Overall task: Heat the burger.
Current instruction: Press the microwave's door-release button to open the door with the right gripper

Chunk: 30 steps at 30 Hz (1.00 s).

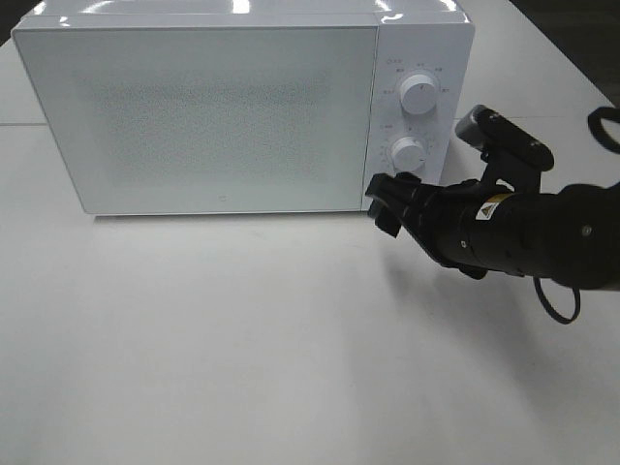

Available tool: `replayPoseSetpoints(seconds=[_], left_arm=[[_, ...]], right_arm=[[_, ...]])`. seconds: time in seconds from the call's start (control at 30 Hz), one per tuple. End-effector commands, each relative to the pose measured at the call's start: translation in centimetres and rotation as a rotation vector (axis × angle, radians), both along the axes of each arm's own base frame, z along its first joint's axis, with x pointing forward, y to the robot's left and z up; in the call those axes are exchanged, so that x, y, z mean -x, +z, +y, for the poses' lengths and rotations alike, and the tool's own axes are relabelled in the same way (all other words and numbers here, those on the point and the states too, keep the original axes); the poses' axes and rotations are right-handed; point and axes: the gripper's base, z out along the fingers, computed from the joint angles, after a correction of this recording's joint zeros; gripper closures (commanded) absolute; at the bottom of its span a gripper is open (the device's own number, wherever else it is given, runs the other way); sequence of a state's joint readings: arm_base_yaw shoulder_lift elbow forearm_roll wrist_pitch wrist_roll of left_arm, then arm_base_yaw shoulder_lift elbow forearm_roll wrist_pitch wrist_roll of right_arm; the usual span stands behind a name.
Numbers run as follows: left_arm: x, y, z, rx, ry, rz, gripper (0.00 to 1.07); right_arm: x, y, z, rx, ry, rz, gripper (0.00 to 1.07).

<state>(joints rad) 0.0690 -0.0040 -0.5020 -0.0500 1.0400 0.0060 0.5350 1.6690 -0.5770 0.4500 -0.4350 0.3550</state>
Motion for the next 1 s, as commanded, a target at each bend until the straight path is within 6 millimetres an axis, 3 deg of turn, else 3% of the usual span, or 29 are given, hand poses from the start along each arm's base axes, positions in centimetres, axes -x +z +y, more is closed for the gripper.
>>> replayPoseSetpoints(seconds=[0.03, 0.27, 0.37, 0.43, 0.6, 0.73, 1.0], left_arm=[[0.3, -0.1, 0.0, -0.004, 0.006, -0.026, 0.07], [0.3, -0.1, 0.0, -0.004, 0.006, -0.026, 0.07], [0.3, -0.1, 0.0, -0.004, 0.006, -0.026, 0.07], [0.3, -0.1, 0.0, -0.004, 0.006, -0.026, 0.07], [0.3, -0.1, 0.0, -0.004, 0.006, -0.026, 0.07], [0.3, -0.1, 0.0, -0.004, 0.006, -0.026, 0.07], [0.3, -0.1, 0.0, -0.004, 0.006, -0.026, 0.07]], right_arm=[[0.2, 0.5, 0.0, 0.131, 0.160, 0.055, 0.32], [0.5, 1.9, -0.1, 0.293, 0.472, 0.213, 0.32], [0.5, 2.1, -0.1, 0.315, 0.510, 0.236, 0.32], [0.5, 2.9, -0.2, 0.434, 0.656, 0.325, 0.32], [0.7, 4.4, -0.6, 0.491, 0.678, 0.424, 0.32], [0.9, 5.5, -1.0, 0.515, 0.673, 0.418, 0.32], [3.0, 9.6, -2.0, 0.499, 0.663, 0.343, 0.32]])
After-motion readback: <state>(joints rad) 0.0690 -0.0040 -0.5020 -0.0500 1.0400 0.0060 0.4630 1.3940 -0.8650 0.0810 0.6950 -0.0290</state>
